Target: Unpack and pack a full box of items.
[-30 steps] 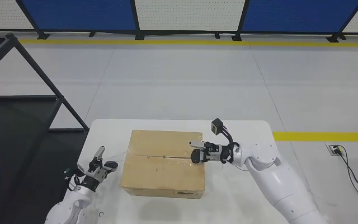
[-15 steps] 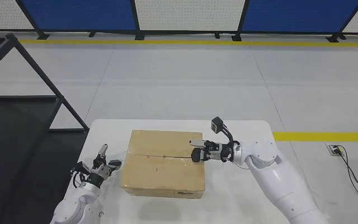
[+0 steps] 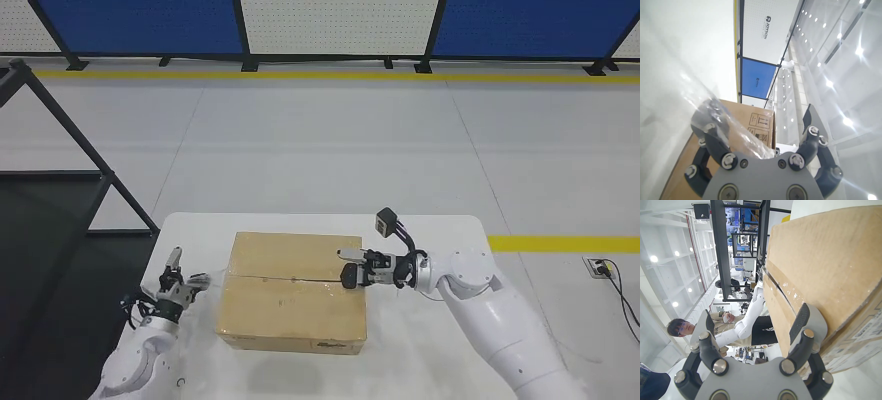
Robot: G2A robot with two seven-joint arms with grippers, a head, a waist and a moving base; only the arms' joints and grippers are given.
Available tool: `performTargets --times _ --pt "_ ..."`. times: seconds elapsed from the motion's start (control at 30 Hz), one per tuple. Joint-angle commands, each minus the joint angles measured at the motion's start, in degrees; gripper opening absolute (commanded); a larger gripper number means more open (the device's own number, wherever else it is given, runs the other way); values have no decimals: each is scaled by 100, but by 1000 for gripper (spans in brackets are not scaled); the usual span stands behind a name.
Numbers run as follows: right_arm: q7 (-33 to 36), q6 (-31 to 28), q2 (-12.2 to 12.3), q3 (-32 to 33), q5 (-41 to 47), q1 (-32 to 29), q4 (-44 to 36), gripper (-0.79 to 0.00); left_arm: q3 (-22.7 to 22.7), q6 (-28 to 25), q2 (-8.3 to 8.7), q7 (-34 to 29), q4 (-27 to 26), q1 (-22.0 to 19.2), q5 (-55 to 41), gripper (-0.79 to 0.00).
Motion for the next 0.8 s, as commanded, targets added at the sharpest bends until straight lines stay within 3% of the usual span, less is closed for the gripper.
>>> performTargets --times 0.0,0.37,0.53,0.77 --pt "-11 -1 2 19 -9 -12 -4 0 -153 -117 18 -15 -111 70 -25 0" --pt "-38 -15 20 124 -42 -76 -74 0 -895 -254 104 26 -1665 770 75 0" --pt "-197 58 8 93 -179 -89 -52 0 -1015 -229 104 101 -2313 970 204 0" --pt "-243 38 5 115 -201 -161 -119 0 -999 -146 87 120 -2839 1084 393 0"
